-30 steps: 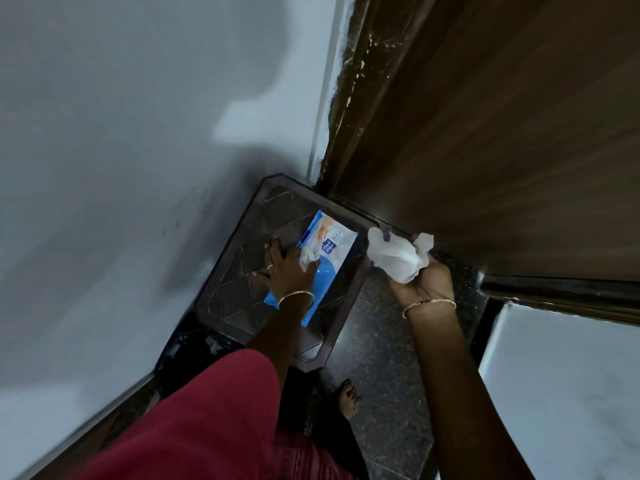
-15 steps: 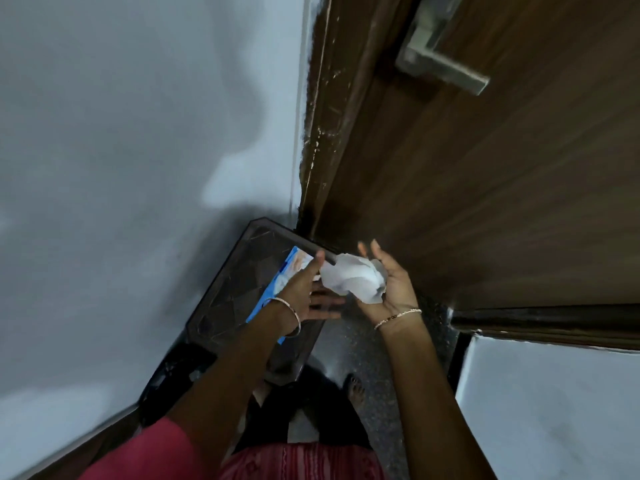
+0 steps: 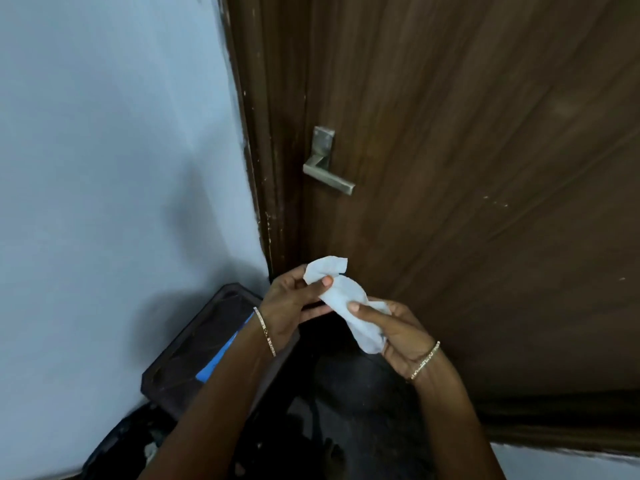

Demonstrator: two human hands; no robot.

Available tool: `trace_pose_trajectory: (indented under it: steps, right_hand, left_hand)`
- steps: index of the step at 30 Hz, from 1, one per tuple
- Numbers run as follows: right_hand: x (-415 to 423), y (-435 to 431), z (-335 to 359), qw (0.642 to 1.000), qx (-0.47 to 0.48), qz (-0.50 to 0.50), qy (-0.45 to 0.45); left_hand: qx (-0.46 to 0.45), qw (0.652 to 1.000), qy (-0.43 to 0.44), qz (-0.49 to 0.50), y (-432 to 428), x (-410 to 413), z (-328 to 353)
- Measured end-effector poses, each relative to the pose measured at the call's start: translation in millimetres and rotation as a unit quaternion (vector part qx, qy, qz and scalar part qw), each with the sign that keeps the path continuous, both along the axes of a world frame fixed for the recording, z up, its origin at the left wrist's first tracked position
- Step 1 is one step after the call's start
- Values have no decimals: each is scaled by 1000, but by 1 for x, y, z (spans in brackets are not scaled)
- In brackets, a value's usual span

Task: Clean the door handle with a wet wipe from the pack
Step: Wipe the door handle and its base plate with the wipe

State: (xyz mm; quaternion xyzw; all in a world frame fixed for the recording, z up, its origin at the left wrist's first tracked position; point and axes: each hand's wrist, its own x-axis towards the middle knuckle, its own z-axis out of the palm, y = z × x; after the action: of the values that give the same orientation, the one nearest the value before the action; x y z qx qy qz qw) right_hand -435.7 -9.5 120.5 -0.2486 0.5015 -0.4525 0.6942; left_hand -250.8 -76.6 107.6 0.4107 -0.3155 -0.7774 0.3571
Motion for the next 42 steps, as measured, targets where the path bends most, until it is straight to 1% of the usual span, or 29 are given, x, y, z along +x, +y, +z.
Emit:
trace_pose_trajectory:
  steps: [4,7,9,15,19,21,23,25,27,30,32,34,35,37,40,42]
  right_hand:
    - [-37,-1,27,996,-31,-78,10]
    - [-54,-7,40,985,-78,-133,71]
    - [-57,-12,47,976,-114,-163,92]
    - [-46,-34,71,959,-165,-217,73]
    - [-37,-59,78,934,-205,-263,129]
    - [-38,-75,77,915,-218,-293,171]
    - [-36,-92,74,884,-247,-293,266]
    - [-28,-111,69,847,-278,-262,369]
    - [-16,-129,61,810,-307,-219,450]
    - [-1,-156,45,759,-352,-125,533]
    - [6,-169,33,730,-375,-51,568]
    - [13,-179,24,721,-371,-20,585]
    - [16,-183,21,708,-365,-25,604]
    - [20,-188,19,662,-352,-24,662]
    - [27,-195,19,575,-328,-12,749]
    - [33,-201,21,522,-332,-12,785]
  left_hand:
    - [-8,999,-3,37,3,-26,26]
    - [-9,998,-19,62,3,-35,42]
    - [-11,997,-31,68,3,-38,51]
    - [-22,994,-65,81,-6,-45,64]
    - [-18,988,-77,131,-22,-44,59]
    - [-8,984,-89,152,-32,-41,55]
    - [3,982,-91,163,-43,-38,49]
    - [14,982,-87,164,-57,-35,43]
    - [24,982,-87,164,-71,-33,41]
    - [31,983,-89,160,-97,-31,36]
    - [34,982,-91,160,-114,-26,33]
    - [40,982,-93,160,-129,-19,28]
    - [44,982,-92,160,-136,-16,25]
    - [54,981,-90,163,-147,-10,20]
    - [60,982,-88,157,-163,-6,13]
    - [59,983,-94,147,-171,-7,11]
